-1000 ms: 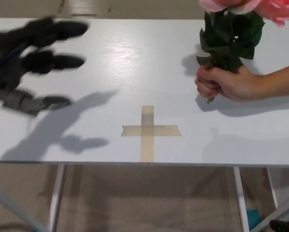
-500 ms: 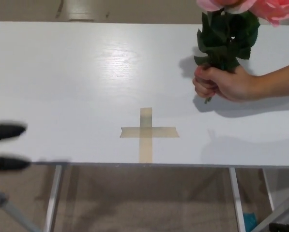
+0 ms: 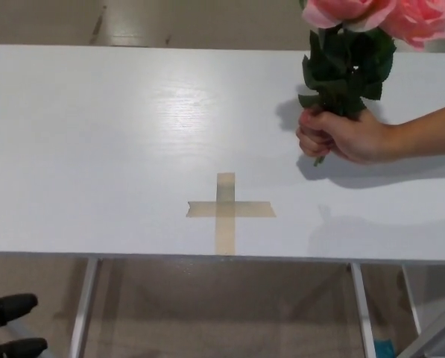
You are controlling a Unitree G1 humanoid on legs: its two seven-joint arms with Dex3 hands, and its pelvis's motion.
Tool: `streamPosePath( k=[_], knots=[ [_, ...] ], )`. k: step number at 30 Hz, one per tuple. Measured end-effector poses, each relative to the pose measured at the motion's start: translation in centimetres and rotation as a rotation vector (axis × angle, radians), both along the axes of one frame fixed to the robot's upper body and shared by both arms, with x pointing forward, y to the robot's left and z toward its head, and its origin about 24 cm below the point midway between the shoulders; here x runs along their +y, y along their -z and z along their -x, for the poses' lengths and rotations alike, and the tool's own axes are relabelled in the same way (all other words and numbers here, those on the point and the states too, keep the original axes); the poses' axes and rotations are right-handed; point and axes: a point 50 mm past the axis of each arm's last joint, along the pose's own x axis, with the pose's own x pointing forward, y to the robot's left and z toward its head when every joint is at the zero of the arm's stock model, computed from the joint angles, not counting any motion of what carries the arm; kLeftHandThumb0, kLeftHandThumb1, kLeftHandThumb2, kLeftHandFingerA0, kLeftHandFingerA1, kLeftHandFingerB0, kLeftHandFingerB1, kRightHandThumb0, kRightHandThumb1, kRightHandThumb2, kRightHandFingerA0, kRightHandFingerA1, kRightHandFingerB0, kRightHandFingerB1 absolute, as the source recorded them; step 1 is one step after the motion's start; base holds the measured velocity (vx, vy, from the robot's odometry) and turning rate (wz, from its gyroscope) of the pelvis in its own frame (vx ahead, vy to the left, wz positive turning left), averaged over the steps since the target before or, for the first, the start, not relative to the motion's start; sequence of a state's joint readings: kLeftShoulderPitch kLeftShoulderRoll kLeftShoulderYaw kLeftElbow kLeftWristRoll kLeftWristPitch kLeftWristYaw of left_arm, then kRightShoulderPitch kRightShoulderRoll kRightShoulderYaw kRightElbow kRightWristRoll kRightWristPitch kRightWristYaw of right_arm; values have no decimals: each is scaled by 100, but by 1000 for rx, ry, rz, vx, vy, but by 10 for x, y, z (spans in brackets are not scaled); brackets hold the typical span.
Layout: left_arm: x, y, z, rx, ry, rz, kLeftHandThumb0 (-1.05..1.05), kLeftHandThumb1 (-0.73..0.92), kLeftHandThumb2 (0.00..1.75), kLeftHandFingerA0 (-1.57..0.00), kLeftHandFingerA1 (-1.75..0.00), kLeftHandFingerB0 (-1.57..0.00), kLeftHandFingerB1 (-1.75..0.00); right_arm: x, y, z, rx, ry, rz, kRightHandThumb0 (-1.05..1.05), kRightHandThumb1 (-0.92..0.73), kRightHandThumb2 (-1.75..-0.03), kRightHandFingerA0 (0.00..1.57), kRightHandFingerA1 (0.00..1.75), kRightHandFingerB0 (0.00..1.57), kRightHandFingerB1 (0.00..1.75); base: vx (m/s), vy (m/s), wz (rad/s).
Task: Use the left hand to pick up the rose and passes it to a human.
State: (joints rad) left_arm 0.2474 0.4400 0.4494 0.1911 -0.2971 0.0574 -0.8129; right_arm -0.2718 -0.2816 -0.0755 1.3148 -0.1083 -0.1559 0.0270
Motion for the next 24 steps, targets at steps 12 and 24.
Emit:
streamPosePath(
  k=[12, 24],
  knots=[
    [1, 60, -22, 257, -198, -16, -64, 69, 61, -53, -40, -37, -34, 0, 1, 1, 3, -1, 0, -58, -77, -64, 63, 46, 49, 35, 0, 0, 0],
    [0, 119, 15, 642, -323, -193, -68, 72, 65, -42, -38, -36, -33, 0, 9, 18, 49, 2, -1, -57, -78, -64, 63, 46, 49, 35, 0, 0, 0]
  ],
)
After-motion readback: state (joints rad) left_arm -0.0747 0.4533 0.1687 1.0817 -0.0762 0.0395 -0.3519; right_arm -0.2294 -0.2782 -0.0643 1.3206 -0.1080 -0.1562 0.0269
